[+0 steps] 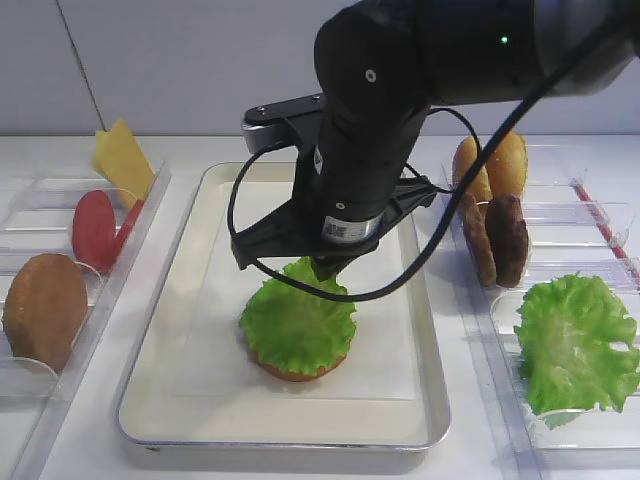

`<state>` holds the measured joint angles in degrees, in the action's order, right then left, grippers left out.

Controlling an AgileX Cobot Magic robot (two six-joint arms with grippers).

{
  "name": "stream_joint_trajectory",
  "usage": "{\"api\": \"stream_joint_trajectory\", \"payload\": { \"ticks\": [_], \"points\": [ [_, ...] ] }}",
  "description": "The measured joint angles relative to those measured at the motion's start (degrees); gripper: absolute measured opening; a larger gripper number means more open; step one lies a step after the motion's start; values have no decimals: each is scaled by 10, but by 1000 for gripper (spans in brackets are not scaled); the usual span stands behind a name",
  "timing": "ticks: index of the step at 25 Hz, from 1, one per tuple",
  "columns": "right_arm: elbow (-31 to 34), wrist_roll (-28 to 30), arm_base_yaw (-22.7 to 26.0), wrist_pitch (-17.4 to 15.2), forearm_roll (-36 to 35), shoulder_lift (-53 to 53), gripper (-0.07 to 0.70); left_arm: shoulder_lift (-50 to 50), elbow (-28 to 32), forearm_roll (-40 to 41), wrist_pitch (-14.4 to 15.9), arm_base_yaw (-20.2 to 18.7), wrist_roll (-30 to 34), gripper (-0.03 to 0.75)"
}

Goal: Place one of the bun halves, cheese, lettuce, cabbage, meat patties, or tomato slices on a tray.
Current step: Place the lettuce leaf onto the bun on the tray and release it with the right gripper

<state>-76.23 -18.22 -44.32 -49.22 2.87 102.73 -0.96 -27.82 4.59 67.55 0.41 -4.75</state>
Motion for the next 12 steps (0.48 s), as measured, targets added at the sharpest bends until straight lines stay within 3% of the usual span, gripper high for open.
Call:
{"api": "stream_joint_trajectory", "payload": {
  "ticks": [2,7,12],
  "points": [
    [0,9,0,10,-29,0,35,0,0,0,0,0,0,391],
    [0,167,0,48,-232,0,35,0,0,0,0,0,0,385],
    [0,242,0,59,-336,0,35,0,0,0,0,0,0,379]
  ]
}}
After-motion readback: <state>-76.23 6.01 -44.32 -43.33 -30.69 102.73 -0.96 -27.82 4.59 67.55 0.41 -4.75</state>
